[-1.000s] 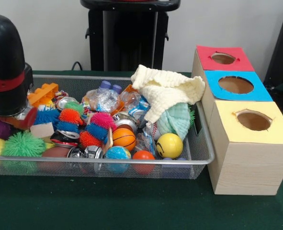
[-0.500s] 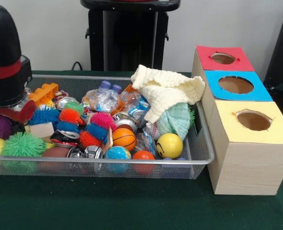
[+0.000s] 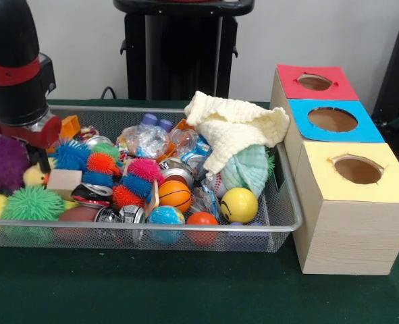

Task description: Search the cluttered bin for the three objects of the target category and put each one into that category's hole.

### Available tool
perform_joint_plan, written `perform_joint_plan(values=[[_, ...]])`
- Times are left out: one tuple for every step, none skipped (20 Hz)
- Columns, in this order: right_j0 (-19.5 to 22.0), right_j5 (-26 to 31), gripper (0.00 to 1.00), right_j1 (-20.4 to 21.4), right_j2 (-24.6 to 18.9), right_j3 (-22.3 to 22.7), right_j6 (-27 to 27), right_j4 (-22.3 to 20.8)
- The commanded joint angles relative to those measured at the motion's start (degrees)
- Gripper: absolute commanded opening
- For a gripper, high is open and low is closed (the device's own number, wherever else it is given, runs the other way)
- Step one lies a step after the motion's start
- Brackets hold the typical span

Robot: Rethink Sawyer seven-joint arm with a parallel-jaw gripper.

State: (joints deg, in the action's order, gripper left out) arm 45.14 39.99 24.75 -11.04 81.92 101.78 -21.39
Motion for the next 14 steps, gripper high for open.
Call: perform_joint_plan(values=[[-0.41,5.81,0.0,0.8,-2.5,10.21,-1.71,1.33],[-0.26,5.58,0.0,0.33,-2.71,9.99,-1.85,1.34],[-0.34,5.45,0.0,-0.1,-2.84,9.7,-1.73,1.4],[-0.24,5.77,0.0,-0.11,-2.98,9.82,-1.71,1.68],[0.01,6.24,0.0,0.07,-3.33,10.2,-1.79,2.23],[0.26,6.72,0.0,0.26,-3.69,10.59,-1.87,2.77],[0.53,7.7,0.0,0.79,-4.21,11.33,-1.86,3.76],[0.85,8.54,0.0,1.89,-4.64,12.6,-1.77,4.77],[1.0,9.25,0.0,2.84,-4.94,13.78,-1.55,5.72],[1.1,9.93,0.0,3.73,-5.19,14.82,-1.35,6.65],[1.15,10.21,0.0,4.5,-5.39,15.83,-1.11,7.44],[1.18,10.45,0.0,5.11,-5.59,16.67,-0.86,8.23],[1.17,9.84,0.0,5.9,-5.72,17.58,-0.75,8.62],[0.92,9.41,0.0,6.57,-5.64,18.2,-0.5,8.97]])
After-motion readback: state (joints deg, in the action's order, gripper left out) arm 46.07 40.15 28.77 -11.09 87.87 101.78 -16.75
